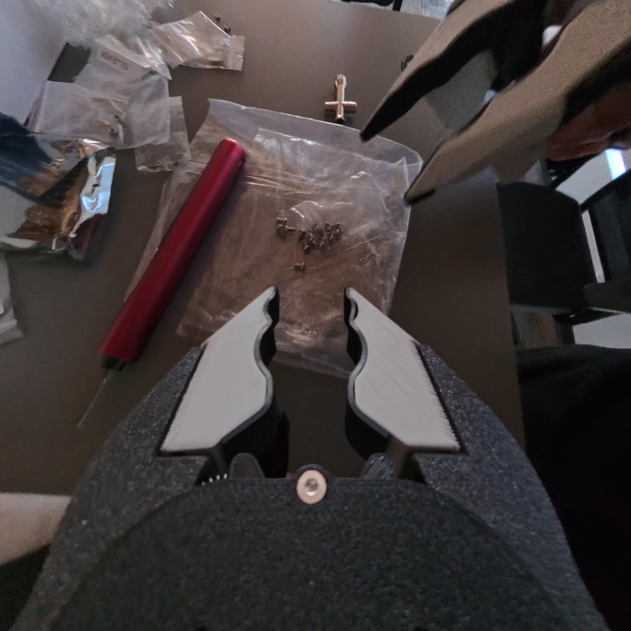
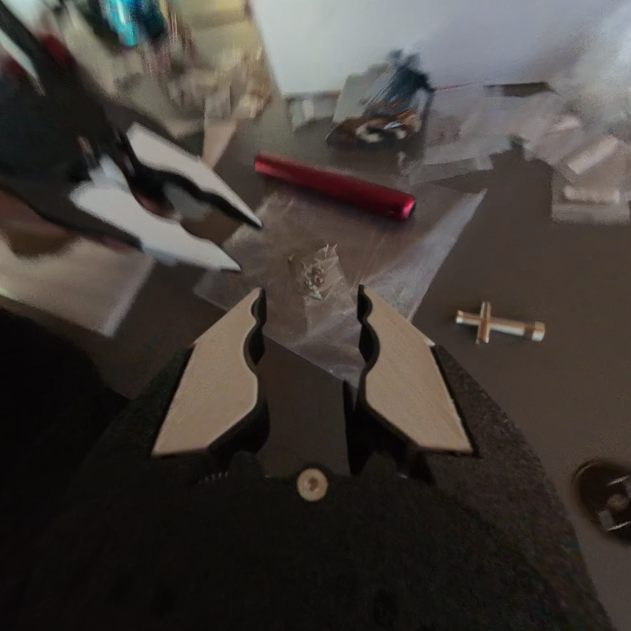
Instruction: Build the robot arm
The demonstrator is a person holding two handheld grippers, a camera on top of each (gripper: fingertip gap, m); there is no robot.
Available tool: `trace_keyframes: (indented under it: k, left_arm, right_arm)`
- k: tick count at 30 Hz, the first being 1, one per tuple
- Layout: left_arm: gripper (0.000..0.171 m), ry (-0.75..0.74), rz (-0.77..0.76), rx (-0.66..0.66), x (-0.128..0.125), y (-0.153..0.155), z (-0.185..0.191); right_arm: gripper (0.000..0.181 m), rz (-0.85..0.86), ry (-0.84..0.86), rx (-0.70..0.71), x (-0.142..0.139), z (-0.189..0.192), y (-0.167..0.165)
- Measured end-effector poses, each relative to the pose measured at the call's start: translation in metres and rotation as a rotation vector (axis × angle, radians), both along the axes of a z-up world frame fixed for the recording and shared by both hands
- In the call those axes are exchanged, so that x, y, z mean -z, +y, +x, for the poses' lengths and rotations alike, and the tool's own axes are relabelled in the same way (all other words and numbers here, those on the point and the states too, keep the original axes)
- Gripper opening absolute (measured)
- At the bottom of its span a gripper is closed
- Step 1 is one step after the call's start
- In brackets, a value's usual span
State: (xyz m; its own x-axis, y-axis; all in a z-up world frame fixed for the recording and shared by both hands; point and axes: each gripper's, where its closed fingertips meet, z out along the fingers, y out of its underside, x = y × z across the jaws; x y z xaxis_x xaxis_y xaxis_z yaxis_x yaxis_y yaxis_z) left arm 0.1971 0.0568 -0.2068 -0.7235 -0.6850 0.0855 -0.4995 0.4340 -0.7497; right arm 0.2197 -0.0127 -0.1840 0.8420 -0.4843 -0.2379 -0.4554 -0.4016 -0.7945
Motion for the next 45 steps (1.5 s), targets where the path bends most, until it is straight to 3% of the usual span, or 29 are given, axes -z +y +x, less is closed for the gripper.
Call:
trace_keyframes:
  k: [2, 4, 10, 12, 22, 34, 41, 45]
  left_arm:
    - [0.037, -0.004, -0.029, -0.028, -0.007, 0.005, -0.004]
    - [0.037, -0.012, -0.051, -0.054, -0.014, 0.009, -0.008]
    - [0.036, -0.048, -0.071, -0.115, -0.029, 0.019, -0.018]
    - [0.036, -0.047, -0.091, -0.134, -0.032, 0.019, -0.02]
    - [0.036, -0.046, -0.095, -0.159, -0.032, 0.015, -0.026]
    - [0.036, -0.004, -0.086, -0.152, -0.02, 0.014, -0.024]
    - [0.036, 0.07, -0.132, -0.189, -0.005, -0.009, -0.001]
    - [0.036, 0.027, -0.081, -0.19, -0.006, -0.022, 0.023]
  right_arm:
    - [0.06, -0.177, -0.066, -0.127, 0.021, -0.001, 0.011]
    - [0.056, -0.264, -0.115, -0.166, 0.035, 0.008, 0.02]
    - [0.046, -0.269, -0.104, -0.243, 0.046, 0.013, 0.032]
    - [0.034, -0.261, -0.102, -0.255, 0.045, 0.013, 0.032]
    - [0.022, -0.24, -0.13, -0.268, 0.038, 0.008, 0.022]
    - [0.02, -0.157, -0.077, -0.233, 0.038, 0.004, 0.014]
    - [0.023, -0.14, -0.057, -0.218, 0.04, 0.006, 0.009]
    - [0.024, -0.133, -0.046, -0.213, 0.041, 0.007, 0.006]
